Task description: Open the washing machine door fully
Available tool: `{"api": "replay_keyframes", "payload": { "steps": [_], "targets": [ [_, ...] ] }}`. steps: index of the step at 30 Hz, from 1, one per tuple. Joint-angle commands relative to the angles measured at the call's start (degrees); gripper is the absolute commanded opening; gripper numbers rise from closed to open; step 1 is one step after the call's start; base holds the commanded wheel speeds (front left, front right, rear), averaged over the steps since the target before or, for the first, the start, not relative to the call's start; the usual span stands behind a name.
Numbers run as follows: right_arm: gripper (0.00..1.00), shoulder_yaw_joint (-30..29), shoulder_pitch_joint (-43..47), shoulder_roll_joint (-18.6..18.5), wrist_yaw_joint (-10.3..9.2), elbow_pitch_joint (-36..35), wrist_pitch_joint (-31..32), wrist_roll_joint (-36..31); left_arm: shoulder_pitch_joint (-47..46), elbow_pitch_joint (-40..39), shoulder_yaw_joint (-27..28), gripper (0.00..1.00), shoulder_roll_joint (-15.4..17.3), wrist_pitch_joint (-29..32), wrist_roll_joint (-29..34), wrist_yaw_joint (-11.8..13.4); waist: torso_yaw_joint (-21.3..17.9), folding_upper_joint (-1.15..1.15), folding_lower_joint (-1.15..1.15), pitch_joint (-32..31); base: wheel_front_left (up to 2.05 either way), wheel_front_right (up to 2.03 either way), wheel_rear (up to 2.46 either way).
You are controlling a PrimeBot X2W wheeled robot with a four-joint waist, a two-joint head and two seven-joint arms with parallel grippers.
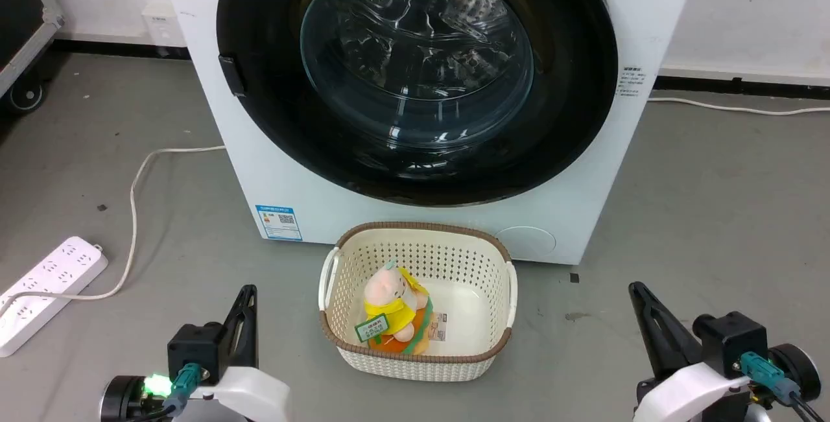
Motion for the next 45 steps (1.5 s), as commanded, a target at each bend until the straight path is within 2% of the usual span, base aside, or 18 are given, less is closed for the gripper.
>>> {"api": "replay_keyframes", "payload": {
  "steps": [1, 45],
  "targets": [
    [0.00, -0.05, -0.68, 0.27, -0.04, -0.26, 0.08, -0.43, -0.87, -0.23, -0.03, 0.00, 0.08, 0.02, 0.15, 0.15, 0.00, 0.00, 0.00, 0.00, 0.00, 0.00, 0.00],
    [0.00, -0.05, -0.68, 0.27, -0.04, -0.26, 0.08, -0.43, -0.87, -0.23, -0.03, 0.00, 0.08, 0.02, 0.15, 0.15, 0.00, 0.00, 0.00, 0.00, 0.00, 0.00, 0.00]
  ]
}}
